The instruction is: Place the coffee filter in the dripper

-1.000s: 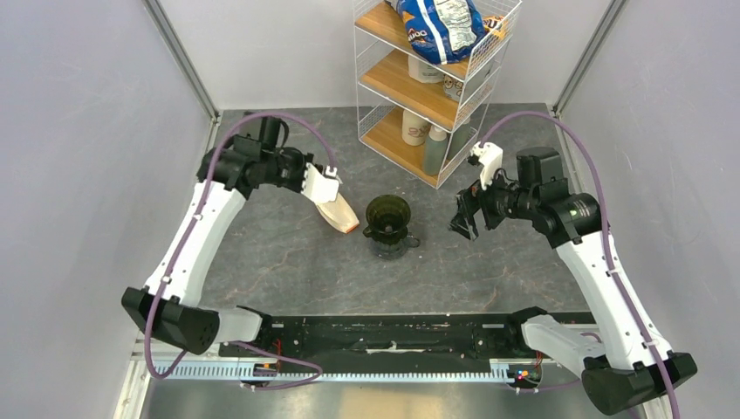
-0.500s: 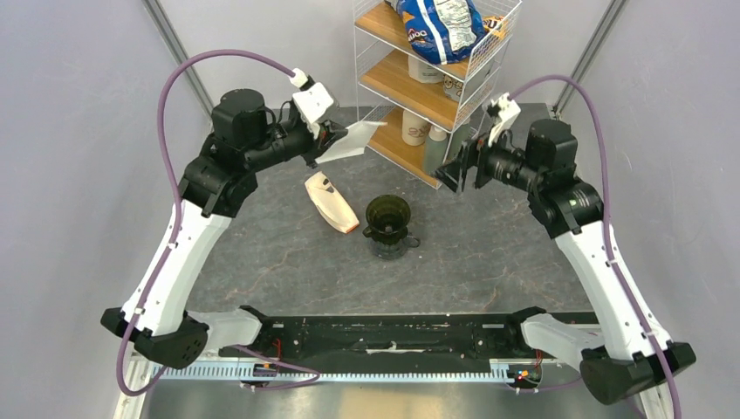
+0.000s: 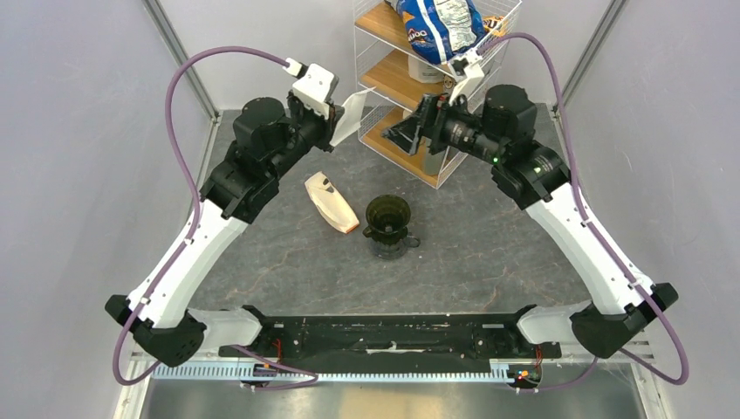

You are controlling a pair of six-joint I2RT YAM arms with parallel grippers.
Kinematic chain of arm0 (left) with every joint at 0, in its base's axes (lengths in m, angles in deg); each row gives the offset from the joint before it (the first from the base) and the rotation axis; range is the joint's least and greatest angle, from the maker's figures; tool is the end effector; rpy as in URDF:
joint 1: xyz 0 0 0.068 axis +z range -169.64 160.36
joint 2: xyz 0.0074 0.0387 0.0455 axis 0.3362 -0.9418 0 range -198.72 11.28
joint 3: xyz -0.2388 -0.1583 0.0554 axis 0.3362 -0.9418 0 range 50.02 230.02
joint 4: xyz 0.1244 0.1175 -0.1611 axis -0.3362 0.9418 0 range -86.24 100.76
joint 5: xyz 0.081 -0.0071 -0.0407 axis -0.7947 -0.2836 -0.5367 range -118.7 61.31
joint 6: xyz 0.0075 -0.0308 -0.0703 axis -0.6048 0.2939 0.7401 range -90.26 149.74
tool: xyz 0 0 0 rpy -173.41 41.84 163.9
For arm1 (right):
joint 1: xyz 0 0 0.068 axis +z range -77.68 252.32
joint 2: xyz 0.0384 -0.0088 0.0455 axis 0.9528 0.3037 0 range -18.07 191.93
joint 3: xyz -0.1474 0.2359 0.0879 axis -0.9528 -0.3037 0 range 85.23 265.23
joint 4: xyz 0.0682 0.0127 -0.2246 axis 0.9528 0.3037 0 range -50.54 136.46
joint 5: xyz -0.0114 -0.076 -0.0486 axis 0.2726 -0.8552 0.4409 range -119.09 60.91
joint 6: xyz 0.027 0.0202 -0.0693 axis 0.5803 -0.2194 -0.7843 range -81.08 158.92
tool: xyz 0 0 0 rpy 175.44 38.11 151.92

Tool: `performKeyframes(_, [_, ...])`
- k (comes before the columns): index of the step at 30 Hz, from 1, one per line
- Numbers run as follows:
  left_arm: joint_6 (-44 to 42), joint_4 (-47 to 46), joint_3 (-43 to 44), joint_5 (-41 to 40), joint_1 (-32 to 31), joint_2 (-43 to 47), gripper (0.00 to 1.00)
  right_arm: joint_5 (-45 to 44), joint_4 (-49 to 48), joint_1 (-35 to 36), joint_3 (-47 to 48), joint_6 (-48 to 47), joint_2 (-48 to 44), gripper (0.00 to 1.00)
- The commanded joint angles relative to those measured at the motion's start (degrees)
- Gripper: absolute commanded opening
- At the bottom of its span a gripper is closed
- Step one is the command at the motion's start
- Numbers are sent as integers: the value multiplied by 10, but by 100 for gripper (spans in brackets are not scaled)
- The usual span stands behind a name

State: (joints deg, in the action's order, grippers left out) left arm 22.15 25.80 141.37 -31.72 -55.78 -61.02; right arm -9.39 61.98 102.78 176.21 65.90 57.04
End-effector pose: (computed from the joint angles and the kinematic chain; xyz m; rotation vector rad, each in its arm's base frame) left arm 0.2105 -0.1494 0.5038 0.5703 1.5307 -0.3403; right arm 0.2249 0.1579 0.4887 -0.3271 1.7606 1.0265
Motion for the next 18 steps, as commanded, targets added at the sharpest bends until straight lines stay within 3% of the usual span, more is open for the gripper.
performKeyframes(1, [-13, -55, -26, -46, 0, 54, 2, -113, -26, 66, 64, 1, 22, 89])
performKeyframes(9, [0, -57, -76, -89, 0, 101, 2, -239, -47, 178, 116, 2, 92, 88])
performKeyframes(18, [-7, -61, -93, -83, 0, 112, 2, -292, -82, 218, 148, 23, 134, 89])
